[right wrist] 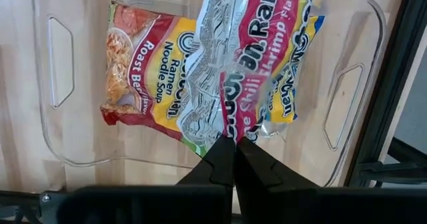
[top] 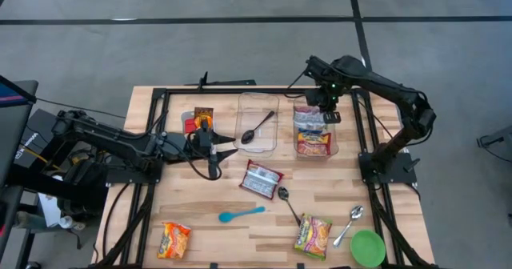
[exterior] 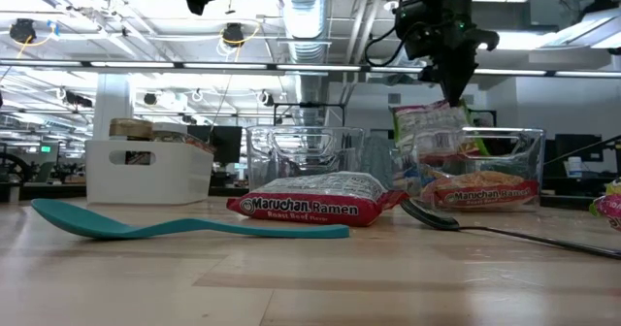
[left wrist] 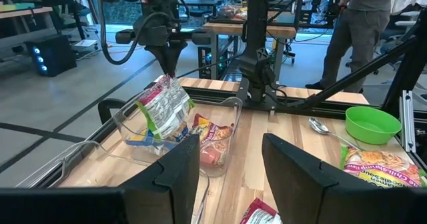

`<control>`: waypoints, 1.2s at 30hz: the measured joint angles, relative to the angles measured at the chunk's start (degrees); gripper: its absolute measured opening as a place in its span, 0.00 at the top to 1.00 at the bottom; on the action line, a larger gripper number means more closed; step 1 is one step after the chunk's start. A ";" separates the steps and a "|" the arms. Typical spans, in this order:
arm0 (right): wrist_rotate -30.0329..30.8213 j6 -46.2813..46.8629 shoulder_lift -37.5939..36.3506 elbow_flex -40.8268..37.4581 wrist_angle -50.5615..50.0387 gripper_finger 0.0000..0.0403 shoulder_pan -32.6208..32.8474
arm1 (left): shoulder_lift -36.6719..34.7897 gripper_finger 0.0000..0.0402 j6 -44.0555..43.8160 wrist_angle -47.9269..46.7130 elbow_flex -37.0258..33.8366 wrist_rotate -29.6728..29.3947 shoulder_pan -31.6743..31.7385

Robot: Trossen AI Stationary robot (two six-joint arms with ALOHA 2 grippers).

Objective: Pick & Place Food Item
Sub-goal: Put the left green noodle pack into the right transparent bin

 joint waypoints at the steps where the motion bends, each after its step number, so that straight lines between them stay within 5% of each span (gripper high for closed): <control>1: -0.01 0.01 0.00 -0.60 0.21 1.00 0.00 | 0.00 0.60 0.01 0.02 0.00 0.00 0.00; 9: 0.53 0.74 0.04 -7.49 4.83 1.00 0.10 | 0.00 0.60 0.00 0.01 0.00 0.00 0.00; 36: 4.66 12.66 3.50 -7.51 10.74 1.00 -3.73 | 0.00 0.60 -0.02 0.00 0.00 0.00 0.00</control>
